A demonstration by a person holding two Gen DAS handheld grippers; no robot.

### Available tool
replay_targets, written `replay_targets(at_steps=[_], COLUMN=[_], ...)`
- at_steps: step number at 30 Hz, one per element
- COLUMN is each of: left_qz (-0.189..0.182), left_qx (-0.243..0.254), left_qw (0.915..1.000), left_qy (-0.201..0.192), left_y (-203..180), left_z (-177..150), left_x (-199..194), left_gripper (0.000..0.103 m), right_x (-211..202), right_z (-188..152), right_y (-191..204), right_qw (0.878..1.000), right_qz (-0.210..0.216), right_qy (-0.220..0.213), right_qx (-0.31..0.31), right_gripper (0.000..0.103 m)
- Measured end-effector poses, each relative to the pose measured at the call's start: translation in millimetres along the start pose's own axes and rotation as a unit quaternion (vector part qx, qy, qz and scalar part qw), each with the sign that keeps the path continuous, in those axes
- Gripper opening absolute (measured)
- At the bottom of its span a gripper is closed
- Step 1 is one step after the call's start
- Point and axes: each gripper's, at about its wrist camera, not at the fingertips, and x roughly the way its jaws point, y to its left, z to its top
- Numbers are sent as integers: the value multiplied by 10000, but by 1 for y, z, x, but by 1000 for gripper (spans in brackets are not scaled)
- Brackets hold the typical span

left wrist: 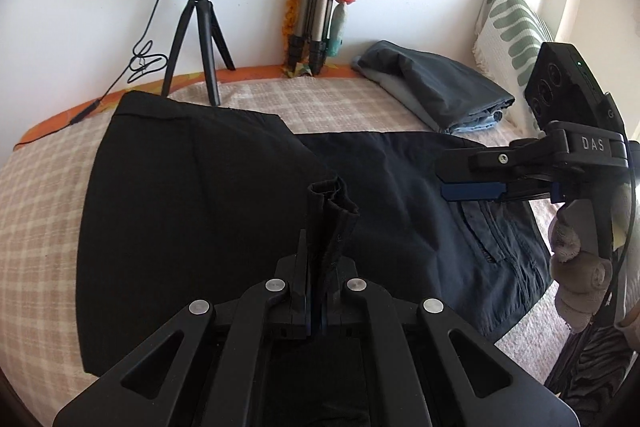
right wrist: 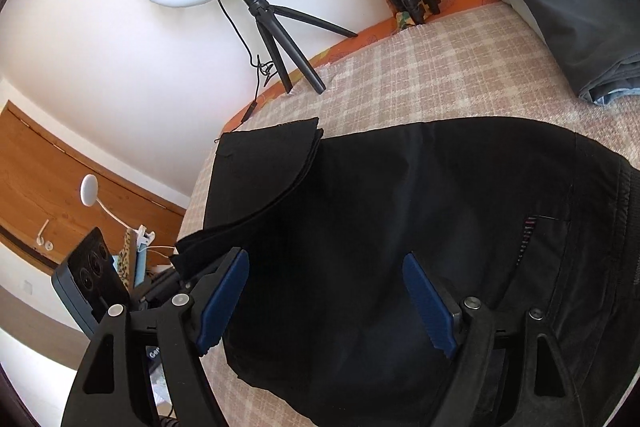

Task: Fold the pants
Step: 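Fold the held leg end over toward the waistband with the left tool, then open the left tool and release the folded pants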

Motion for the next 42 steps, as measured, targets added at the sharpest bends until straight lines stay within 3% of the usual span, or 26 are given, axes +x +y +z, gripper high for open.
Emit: replay_targets(at_steps=[6,9,10,12,13,15,18,21,24,25,27,32,37,40,42], left_qz=[-296,-484,-501,-558,-563,-573,-668,-692,-782,-760,-698,-204,439,675,853], left_qx=[147,146,178,205,229,284,291,493,680,712,670,132,-306,-516,-437], left_qw=[9992,9984,9983,9981,9981,9979,9973,9964,9943,9942,9952,9997,9984,9964,9954], left_qy=[-227,-240,-225,-162,-125,-76,0,58,254,262,141,-60,-157,-15,49], left_y=[-33,-45,-49,-58,-62,-68,-77,-90,-99,-99,-93,-40,12,29,29], left_z=[3,2,0,-5,-7,-11,-14,-14,-11,-10,-8,-10,-7,-11,-19], left_x=[-26,-34,-35,-33,-31,-27,-20,-15,-14,-17,-26,-42,-43,-33,-28], left_gripper=[1,1,1,1,1,1,1,2,16,33,47,48,48,48,48], right_x=[23,31,32,34,33,28,14,-5,-23,-30,-37,-49,-51,-52,-56], right_z=[8,11,12,14,15,14,15,17,19,21,22,18,8,3,2], right_y=[-10,-12,-13,-12,-11,-4,7,13,7,1,-14,-38,-62,-82,-83], right_qw=[9942,9906,9893,9874,9888,9935,9985,9982,9945,9936,9936,9921,9904,9941,9936], right_qz=[838,1059,1148,1269,1189,936,426,-17,-486,-596,-688,-949,-1233,-952,-1016], right_qy=[214,179,137,68,43,-86,-297,-525,-728,-774,-790,-754,-578,-448,-449], right_qx=[633,845,893,940,898,640,161,-285,-573,-568,-417,-315,-246,253,213], right_gripper=[83,81,79,57,52,31,12,5,2,2,2,2,2,1,2])
